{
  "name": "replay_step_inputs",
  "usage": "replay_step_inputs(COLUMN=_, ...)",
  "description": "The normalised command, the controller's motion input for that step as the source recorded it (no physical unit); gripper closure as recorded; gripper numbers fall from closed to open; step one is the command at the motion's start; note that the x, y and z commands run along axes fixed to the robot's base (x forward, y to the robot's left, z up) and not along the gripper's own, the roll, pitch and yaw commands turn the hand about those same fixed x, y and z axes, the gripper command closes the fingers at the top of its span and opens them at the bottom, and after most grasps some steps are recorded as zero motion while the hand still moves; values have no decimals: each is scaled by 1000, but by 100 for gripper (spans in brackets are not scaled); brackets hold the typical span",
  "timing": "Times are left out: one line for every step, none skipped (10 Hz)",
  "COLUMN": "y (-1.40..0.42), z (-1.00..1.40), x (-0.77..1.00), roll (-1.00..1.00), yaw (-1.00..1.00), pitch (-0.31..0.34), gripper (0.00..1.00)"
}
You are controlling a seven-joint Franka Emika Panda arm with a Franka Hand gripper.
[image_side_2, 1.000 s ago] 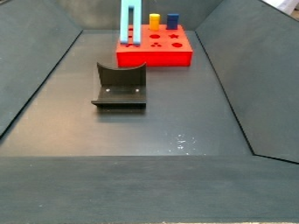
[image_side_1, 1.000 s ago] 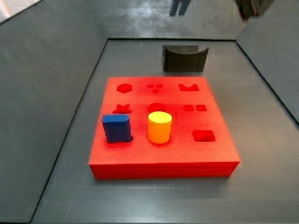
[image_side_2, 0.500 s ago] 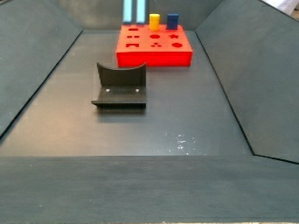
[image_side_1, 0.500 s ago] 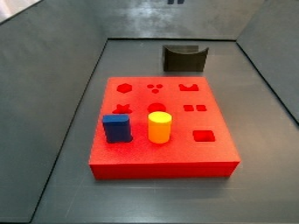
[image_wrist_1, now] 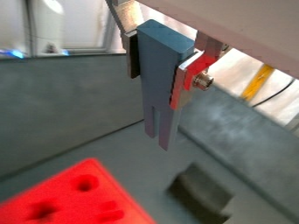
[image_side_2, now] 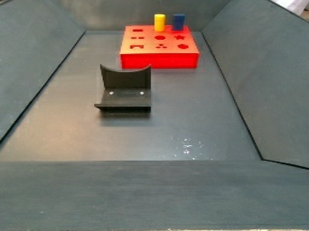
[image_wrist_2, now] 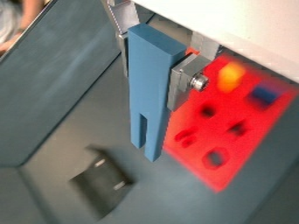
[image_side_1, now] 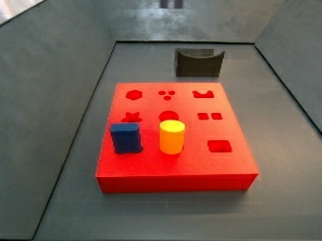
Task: Pick up the double-square object. Move up. Place the double-square object on the fixture. Regrasp the double-square object. Move to above the board. Insert the double-square object.
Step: Move to above the board, then insert the double-square object.
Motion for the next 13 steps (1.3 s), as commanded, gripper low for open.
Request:
replay_step_inputs(y=-413, z=210, x=-229, roll=-1000, yaw=-100, pitch=117, gripper=100)
replay_step_inputs(y=-174, z=87, x=-120, roll=-1000, yaw=-83, pitch=111, gripper=100)
replay_step_inputs(y=-87, z=61, x=-101, roll=-1000, yaw=-74, pitch=95, gripper=100)
replay_step_inputs(y=-37, z=36, x=-96, roll=-869, yaw=-56, pitch=60, gripper=100)
replay_step_inputs(y=-7, z=17, x=-78, roll=-641, yaw=-35, pitch=26, gripper=100)
replay_step_inputs(y=-3, z=10, x=-54, roll=-385, yaw=-18, pitch=2, gripper=100)
replay_step_inputs(y=0, z=8, x=-36, roll=-254, yaw=-15, pitch=-2, gripper=100)
replay_step_inputs(y=0, z=-809, x=634, roll=-139, yaw=471, pitch=39, gripper=100)
replay_step_inputs(y=0, z=-783, x=517, roll=-140, yaw=629, pitch=7, gripper=100)
replay_step_inputs(y=0, z=-814, x=509, roll=-173, yaw=643, pitch=0, gripper=100)
replay_step_inputs(y=-94, z=-771, x=577, roll=-171, yaw=611, pitch=19, gripper=100)
replay_step_inputs(y=-77, z=-434, x=717, roll=-236, yaw=149, pitch=119, gripper=100)
replay_step_inputs(y=-51, z=-400, x=863, roll=-250, yaw=0, pitch=146, gripper=100)
